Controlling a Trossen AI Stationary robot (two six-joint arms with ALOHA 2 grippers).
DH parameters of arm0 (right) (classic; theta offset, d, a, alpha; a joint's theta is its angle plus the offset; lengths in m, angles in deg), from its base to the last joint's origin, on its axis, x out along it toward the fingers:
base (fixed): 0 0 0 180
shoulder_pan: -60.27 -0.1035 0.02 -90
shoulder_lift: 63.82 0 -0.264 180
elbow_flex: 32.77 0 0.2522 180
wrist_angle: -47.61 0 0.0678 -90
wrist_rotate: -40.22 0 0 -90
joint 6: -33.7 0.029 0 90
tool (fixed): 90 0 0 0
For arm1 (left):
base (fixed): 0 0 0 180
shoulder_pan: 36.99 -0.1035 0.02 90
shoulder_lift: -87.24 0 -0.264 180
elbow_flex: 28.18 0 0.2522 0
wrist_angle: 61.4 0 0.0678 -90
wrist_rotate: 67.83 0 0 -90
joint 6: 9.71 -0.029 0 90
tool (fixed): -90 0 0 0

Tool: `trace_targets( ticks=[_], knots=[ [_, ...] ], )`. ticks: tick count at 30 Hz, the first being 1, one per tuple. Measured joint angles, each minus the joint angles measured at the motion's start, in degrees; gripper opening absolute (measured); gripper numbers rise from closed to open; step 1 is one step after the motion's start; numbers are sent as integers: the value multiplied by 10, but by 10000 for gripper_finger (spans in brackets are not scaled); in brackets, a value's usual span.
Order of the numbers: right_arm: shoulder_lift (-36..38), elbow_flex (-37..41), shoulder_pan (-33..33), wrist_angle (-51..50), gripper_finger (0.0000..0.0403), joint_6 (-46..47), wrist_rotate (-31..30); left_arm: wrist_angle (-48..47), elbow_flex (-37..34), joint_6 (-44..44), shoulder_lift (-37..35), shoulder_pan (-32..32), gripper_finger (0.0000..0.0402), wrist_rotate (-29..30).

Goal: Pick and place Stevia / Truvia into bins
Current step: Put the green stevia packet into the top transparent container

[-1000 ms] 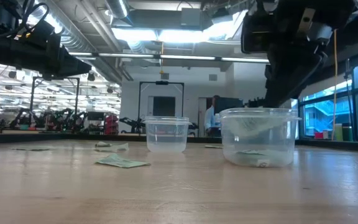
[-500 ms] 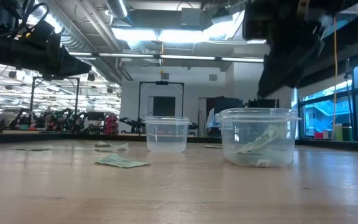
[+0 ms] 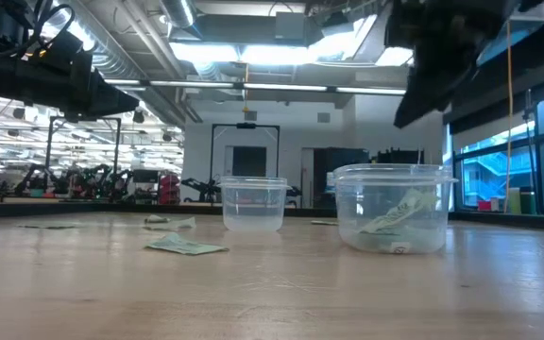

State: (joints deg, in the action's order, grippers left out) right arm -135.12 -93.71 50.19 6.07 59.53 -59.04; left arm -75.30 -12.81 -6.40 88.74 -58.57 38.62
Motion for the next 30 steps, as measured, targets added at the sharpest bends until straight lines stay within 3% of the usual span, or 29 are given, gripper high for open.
trace_targets(
  ticks=[10,19,30],
  knots=[
    [25,44,126,74,116,-122,20,0,0,0,0,0,114,0],
    [24,44,263,108,116,-132,103,0,0,0,0,0,114,0],
    [23,44,299,139,116,-143,104,0,0,0,0,0,114,0]
  ],
)
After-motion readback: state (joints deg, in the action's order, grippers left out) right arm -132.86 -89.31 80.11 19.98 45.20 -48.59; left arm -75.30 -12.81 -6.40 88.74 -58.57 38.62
